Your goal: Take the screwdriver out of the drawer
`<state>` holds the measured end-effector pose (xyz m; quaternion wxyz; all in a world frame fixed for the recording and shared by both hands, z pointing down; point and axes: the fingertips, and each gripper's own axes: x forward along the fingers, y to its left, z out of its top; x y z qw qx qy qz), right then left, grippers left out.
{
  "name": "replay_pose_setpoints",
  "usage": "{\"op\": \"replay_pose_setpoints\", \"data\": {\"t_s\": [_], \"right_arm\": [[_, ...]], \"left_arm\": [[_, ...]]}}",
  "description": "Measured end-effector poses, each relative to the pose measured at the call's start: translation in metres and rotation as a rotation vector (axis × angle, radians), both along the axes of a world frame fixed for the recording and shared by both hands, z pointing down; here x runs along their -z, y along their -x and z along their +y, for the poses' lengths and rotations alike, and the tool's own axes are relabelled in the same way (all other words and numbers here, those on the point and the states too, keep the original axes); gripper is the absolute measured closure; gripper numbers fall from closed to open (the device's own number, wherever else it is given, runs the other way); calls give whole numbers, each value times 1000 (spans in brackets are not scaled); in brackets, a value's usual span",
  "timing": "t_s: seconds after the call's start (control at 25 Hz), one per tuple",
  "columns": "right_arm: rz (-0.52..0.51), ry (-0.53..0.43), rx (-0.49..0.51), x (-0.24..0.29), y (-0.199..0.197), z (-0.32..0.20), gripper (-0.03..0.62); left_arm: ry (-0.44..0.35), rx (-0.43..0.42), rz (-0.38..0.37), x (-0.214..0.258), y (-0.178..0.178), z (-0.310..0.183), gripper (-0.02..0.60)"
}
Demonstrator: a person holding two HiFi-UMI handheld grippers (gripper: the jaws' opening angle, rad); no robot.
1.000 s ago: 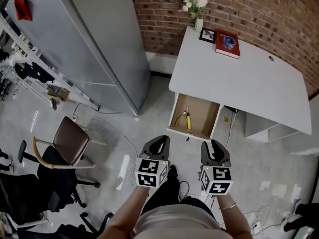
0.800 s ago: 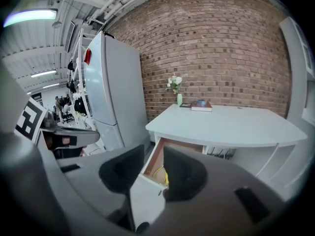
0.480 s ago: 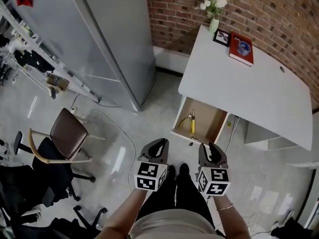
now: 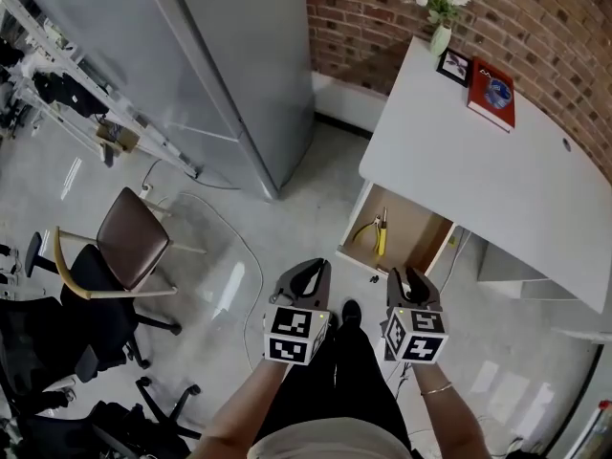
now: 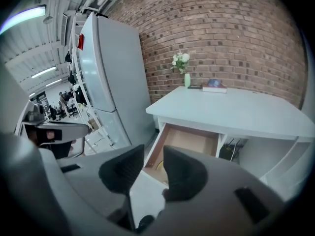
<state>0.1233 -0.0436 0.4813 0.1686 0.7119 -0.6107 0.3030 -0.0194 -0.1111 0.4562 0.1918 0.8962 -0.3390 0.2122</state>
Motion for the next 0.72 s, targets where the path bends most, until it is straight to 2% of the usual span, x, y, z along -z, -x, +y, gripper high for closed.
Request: {"op": "replay_pose_setpoints", "data": {"t_s": [0.12,0.44,0.72], "right_arm": [[-14,23,20,-19,-5,-13,484],[35,84,52,-70,-27,-40,485],[-1,128,56,-116,-40,-60,485]], "left_arm": [[14,25,-5,-12,-3,-7,571],[65,67,-27,-53,-6,-7,571],[114,103,-41,-95,-3,-11,572]]}}
